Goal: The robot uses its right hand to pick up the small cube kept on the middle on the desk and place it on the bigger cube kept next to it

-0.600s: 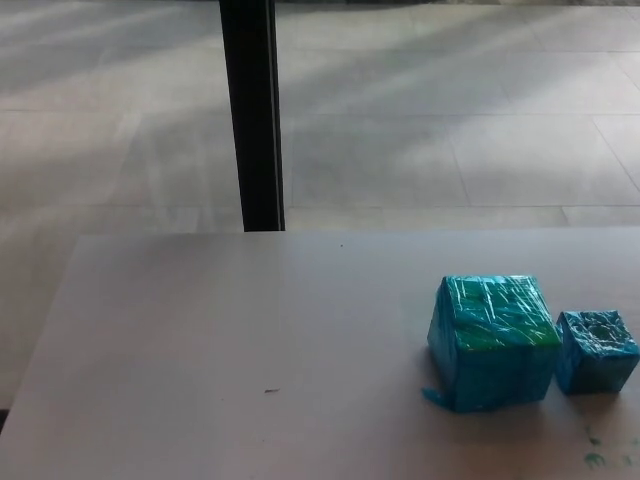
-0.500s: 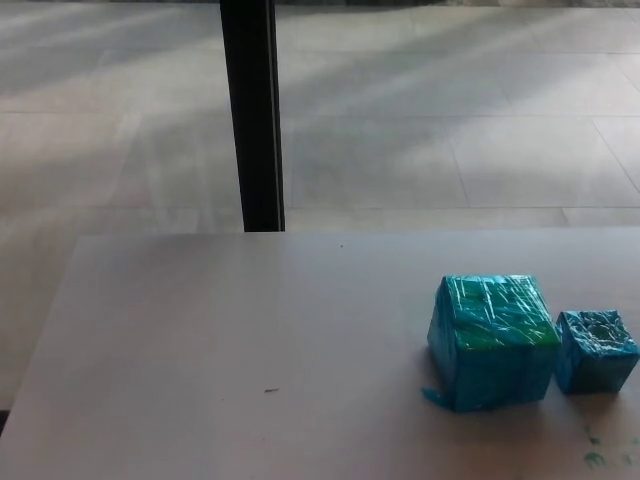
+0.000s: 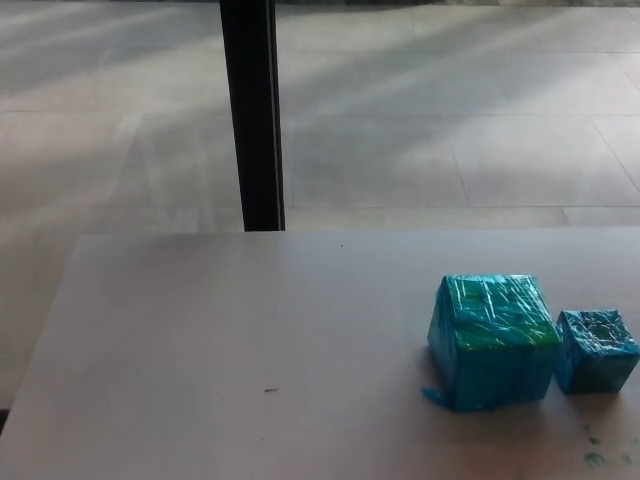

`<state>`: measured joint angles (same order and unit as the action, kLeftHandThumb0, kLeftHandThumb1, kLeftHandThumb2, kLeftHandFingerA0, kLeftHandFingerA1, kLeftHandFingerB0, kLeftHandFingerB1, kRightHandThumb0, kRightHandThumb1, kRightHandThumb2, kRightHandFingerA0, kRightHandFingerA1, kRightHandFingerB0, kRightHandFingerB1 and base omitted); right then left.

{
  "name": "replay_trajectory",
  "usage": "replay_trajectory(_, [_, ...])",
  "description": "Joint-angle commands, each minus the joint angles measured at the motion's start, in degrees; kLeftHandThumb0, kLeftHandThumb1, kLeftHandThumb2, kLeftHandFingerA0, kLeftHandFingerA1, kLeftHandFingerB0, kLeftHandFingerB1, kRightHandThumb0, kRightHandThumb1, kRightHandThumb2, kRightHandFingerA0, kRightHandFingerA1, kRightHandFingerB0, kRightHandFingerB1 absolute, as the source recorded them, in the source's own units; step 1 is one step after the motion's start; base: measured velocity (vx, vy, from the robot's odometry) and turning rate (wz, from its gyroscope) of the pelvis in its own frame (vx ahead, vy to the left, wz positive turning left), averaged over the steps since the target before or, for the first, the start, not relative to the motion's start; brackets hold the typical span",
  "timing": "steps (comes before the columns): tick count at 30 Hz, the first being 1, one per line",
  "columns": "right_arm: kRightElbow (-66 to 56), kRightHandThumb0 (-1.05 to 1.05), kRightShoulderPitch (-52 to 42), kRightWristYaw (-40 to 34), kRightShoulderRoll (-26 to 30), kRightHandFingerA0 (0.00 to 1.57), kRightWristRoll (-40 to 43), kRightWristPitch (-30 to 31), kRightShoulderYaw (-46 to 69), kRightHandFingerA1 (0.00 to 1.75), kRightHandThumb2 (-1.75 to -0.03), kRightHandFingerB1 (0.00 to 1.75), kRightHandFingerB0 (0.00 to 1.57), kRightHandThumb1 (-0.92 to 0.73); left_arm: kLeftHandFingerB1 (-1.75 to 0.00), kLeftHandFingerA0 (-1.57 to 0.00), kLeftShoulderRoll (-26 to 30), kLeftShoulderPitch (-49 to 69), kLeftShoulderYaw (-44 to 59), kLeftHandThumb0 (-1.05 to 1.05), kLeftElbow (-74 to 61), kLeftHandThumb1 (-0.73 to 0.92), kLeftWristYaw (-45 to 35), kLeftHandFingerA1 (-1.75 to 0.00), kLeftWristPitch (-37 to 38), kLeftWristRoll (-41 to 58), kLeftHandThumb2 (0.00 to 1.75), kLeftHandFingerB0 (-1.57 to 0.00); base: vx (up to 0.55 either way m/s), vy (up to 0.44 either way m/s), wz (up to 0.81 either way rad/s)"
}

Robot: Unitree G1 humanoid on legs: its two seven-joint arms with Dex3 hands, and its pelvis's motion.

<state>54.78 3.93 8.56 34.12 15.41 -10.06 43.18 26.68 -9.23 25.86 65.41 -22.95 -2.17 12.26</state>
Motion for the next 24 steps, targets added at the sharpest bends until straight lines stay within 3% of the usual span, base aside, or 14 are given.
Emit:
replay_trajectory(1, [-1.7,-0.65,3.3,-3.3,4.6,0.3,4.3,6.3,2.6,0.91,-0.63,0.52,0.22,-0.8,-0.35,-0.28,0.7,0.6,0.0,-0.97,0.2,0.73,-0.1,-0.42,-0.8,1.0,0.78,-0.2,0.0,0.0,0.0])
replay_trajectory(2, [-2.0,-0.64,4.5,-4.5,5.3,0.32,4.6,7.5,2.9,0.87,-0.63,0.51,0.23,-0.8,-0.31,-0.29,0.7,0.6,0.1,-0.9,0.2,0.85,-0.3,-0.38,-0.8,1.1,0.66,-0.22,0.0,0.0,0.0])
replay_trajectory(4, [-3.0,-0.65,6.5,-4.4,6.2,0.32,5.3,7.4,3.7,0.81,-0.63,0.5,0.24,-0.78,-0.43,-0.22,0.7,0.5,0.1,-0.89,0.6,0.66,-0.3,-0.48,-0.6,1.2,1.03,-0.15,0.0,0.0,0.0])
replay_trajectory(6, [-4.5,-0.73,8.5,-4.8,7.0,0.43,5.2,7.5,3.6,0.85,-0.62,0.53,0.32,-0.74,-0.35,-0.28,0.7,0.5,0.2,-0.97,0.6,0.73,-0.1,-0.42,-0.8,1.3,0.77,-0.2,0.0,0.0,0.0])
replay_trajectory(7, [-8.2,-0.69,10.0,-5.8,7.1,0.49,5.7,9.3,3.4,0.81,-0.98,0.58,0.31,-0.57,-0.31,-0.3,0.7,0.8,-0.3,-0.91,0.4,0.84,0.1,-0.39,-0.5,0.8,0.66,-0.23,0.0,0.0,0.0])
replay_trajectory(9, [-13.5,-0.74,10.4,-5.7,7.2,0.43,5.0,11.1,2.2,0.76,-1.0,0.56,0.27,-0.62,-0.36,-0.29,0.8,1.0,-0.1,-0.98,0.4,0.72,-0.1,-0.43,-0.6,1.1,0.77,-0.21,0.0,0.0,0.0])
replay_trajectory(11, [-16.8,-0.76,11.7,-6.1,7.3,0.38,4.7,12.8,1.4,0.74,-0.62,0.5,0.33,-0.74,-0.32,-0.3,0.8,1.1,0.1,-0.92,0.4,0.84,-0.3,-0.4,-0.8,1.4,0.67,-0.22,0.0,0.0,0.0])
replay_trajectory(13, [-21.3,-0.78,13.9,-5.4,7.5,0.35,3.7,13.5,-1.1,0.67,-0.62,0.49,0.33,-0.73,-0.31,-0.3,0.9,1.3,0.0,-0.91,0.4,0.84,-0.1,-0.4,-0.9,1.2,0.66,-0.23,0.0,0.0,0.0])
replay_trajectory(14, [-24.1,-0.78,15.0,-4.4,7.5,0.31,2.4,12.7,-3.4,0.64,-0.95,0.55,0.29,-0.57,-0.35,-0.28,0.9,1.3,0.0,-0.98,0.4,0.72,-0.1,-0.42,-0.9,1.2,0.77,-0.2,0.0,0.0,0.0])
replay_trajectory(19, [-32.4,-0.58,15.7,-4.0,6.4,0.31,0.4,13.3,-9.1,0.44,-0.63,0.29,0.27,-0.76,-0.36,-0.28,1.0,1.3,-0.3,-0.98,0.3,0.72,-0.2,-0.43,-0.8,0.9,0.79,-0.2,0.0,0.0,0.0])
replay_trajectory(20, [-35.1,-0.27,16.4,-2.0,6.9,0.09,-0.2,14.8,-12.3,0.53,-1.11,0.5,0.06,-0.61,-0.32,-0.29,1.0,1.5,-0.2,-0.91,0.3,0.84,-0.5,-0.39,-0.8,1.1,0.66,-0.22,0.0,0.0,0.0])
replay_trajectory(21, [-35.9,-0.3,17.1,0.6,7.0,0.03,0.7,14.7,-13.7,0.52,-1.14,0.47,0.0,-0.66,-0.43,-0.22,1.0,1.5,0.2,-0.9,0.3,0.65,-0.8,-0.49,-1.2,1.6,1.02,-0.16,0.0,0.0,0.0])
replay_trajectory(23, [-37.6,-0.32,18.5,2.0,7.0,0.04,0.7,15.5,-16.6,0.52,-1.12,0.48,0.0,-0.62,-0.31,-0.28,1.0,1.5,-0.2,-0.91,0.2,0.84,-0.4,-0.39,-0.9,1.2,0.66,-0.22,0.0,0.0,0.0])
replay_trajectory(24, [-37.3,-0.34,19.8,2.5,7.3,0.04,-0.1,16.1,-18.6,0.52,-1.1,0.48,0.0,-0.58,-0.42,-0.23,1.1,1.6,-0.7,-0.91,0.0,0.67,-0.2,-0.49,-0.5,0.6,1.05,-0.14,0.0,0.0,0.0])
